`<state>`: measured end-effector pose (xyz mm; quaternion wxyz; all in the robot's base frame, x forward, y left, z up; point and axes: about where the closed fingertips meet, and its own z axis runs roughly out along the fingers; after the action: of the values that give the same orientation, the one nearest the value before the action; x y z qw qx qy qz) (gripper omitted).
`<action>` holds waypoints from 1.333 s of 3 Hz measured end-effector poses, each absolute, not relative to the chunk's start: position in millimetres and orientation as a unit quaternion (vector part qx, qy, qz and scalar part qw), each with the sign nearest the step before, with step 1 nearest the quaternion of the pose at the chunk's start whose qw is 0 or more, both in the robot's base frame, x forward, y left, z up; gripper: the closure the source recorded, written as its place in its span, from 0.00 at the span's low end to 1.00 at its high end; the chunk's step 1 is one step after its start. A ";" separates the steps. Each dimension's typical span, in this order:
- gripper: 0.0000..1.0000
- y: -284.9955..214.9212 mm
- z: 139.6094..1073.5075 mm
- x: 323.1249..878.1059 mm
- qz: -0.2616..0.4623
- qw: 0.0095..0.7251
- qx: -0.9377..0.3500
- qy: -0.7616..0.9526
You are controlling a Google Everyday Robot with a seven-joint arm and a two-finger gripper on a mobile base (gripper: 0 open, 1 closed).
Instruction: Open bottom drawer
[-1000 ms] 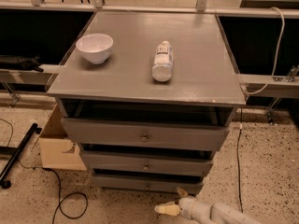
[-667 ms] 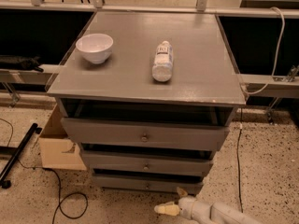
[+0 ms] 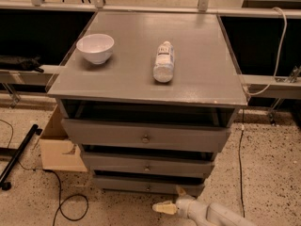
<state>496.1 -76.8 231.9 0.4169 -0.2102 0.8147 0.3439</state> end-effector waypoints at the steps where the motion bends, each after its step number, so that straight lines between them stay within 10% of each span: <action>1: 0.00 -71.6 218.5 499.0 0.311 0.437 -0.236 0.810; 4: 0.00 -75.8 229.7 511.3 0.240 0.487 -0.245 0.803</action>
Offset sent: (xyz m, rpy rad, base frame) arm 0.0065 0.0027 -0.0282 -0.1996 -0.2002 -0.0817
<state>511.3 -75.8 229.7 0.4866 -0.2455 0.8033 0.2401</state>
